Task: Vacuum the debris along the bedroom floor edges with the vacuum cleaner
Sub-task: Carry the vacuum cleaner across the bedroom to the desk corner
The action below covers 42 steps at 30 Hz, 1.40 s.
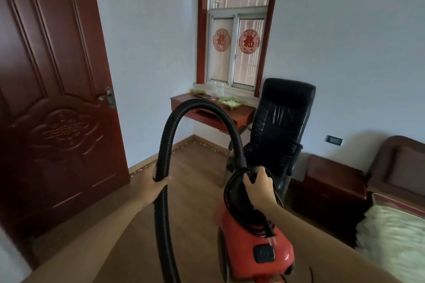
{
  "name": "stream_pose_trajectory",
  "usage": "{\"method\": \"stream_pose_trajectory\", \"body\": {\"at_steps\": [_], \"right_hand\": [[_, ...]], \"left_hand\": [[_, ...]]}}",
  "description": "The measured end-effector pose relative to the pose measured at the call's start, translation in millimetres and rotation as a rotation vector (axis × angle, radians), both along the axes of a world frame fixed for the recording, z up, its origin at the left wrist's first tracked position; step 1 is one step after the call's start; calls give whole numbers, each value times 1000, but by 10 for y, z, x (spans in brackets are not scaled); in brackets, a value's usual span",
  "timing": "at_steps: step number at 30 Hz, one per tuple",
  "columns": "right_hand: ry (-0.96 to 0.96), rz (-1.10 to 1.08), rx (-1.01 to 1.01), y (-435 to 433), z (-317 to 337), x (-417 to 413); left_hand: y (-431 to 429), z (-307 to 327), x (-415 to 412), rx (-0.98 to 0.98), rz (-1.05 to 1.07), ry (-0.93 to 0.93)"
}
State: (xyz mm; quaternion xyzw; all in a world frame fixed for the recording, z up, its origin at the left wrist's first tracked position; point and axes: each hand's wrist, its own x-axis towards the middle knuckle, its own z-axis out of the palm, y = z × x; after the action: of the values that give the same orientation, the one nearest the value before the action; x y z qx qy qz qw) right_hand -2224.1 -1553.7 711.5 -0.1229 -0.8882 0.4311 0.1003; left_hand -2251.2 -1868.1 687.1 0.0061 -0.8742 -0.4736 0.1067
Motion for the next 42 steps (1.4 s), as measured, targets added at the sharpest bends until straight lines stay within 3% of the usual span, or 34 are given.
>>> {"method": "stream_pose_trajectory", "body": {"at_steps": [12,26,42], "right_hand": [[-24,-55,77,477,-97,-1899],[4,-85,67,1030,-190,-3470],[-7,113,55,1382,-320,-5556]], "left_hand": [[425,-179,-2108,32,-77,-40],[928,-261,-3740,-20,-87,-42],[1347,-424,-5290,12,155,-79]]}}
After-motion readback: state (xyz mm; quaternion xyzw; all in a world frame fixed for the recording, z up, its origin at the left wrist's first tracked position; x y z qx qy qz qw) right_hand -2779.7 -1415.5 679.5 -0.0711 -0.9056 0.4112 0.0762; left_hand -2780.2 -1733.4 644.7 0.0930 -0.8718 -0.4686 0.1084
